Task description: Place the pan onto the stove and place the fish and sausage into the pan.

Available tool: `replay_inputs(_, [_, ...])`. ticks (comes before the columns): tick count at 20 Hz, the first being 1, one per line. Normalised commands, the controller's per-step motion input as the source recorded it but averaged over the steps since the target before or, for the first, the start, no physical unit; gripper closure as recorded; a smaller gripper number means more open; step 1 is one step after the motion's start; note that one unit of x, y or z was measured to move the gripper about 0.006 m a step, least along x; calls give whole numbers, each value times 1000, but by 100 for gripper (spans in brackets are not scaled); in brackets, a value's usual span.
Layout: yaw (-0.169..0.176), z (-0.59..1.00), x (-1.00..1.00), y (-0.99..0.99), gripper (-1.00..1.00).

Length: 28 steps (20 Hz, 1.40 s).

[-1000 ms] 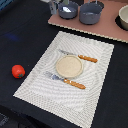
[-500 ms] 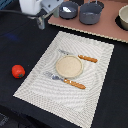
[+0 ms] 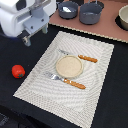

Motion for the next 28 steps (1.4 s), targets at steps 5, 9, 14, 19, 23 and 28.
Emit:
replay_inputs(5, [-91, -413, 0, -643, -100])
replay_inputs(9, [-43, -379, -150, -301, -100])
replay_inputs(14, [-28, -365, -205, -133, -100])
replay_inputs(19, [-19, -422, -201, -141, -100])
replay_inputs(23, [-28, -359, -129, -124, -100])
replay_inputs(28, [-37, -344, -88, -101, -100])
